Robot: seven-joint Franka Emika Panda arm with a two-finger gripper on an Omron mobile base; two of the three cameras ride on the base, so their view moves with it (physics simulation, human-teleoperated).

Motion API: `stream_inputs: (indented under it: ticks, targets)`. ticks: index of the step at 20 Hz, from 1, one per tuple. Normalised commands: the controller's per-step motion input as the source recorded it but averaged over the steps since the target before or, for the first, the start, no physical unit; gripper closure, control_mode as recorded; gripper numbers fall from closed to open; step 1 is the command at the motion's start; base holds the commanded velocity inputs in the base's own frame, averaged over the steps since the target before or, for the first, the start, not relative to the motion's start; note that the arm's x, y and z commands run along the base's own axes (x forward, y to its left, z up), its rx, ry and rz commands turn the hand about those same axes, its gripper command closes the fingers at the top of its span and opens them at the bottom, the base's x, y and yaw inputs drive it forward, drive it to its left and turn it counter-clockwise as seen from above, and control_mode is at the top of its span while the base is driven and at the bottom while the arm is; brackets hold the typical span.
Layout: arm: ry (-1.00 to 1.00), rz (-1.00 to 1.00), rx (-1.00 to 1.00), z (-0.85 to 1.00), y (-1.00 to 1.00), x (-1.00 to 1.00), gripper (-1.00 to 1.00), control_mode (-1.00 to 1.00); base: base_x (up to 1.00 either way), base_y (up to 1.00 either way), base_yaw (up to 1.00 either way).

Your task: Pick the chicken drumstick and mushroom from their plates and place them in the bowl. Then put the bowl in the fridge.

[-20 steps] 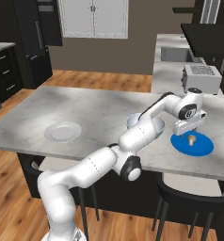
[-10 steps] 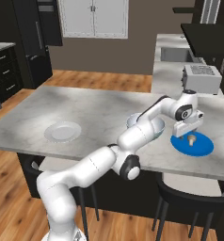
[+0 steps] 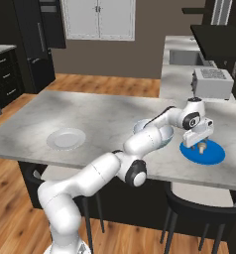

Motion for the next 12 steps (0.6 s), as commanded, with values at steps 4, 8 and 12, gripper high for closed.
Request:
stream_inputs:
  ticks: [4, 8, 12]
  targets:
    - [0.03, 0.0, 0.0, 0.0, -0.18, 0.23, -1.0, -1.0, 0.0, 0.0, 0.0]
    - [0.09, 0.0, 0.0, 0.0, -0.22, 0.2, -1.0, -1.0, 0.0, 0.0, 0.0]
    - [0.11, 0.01, 0.0, 0.0, -0.23, 0.23, -1.0, -1.0, 0.0, 0.0, 0.0]
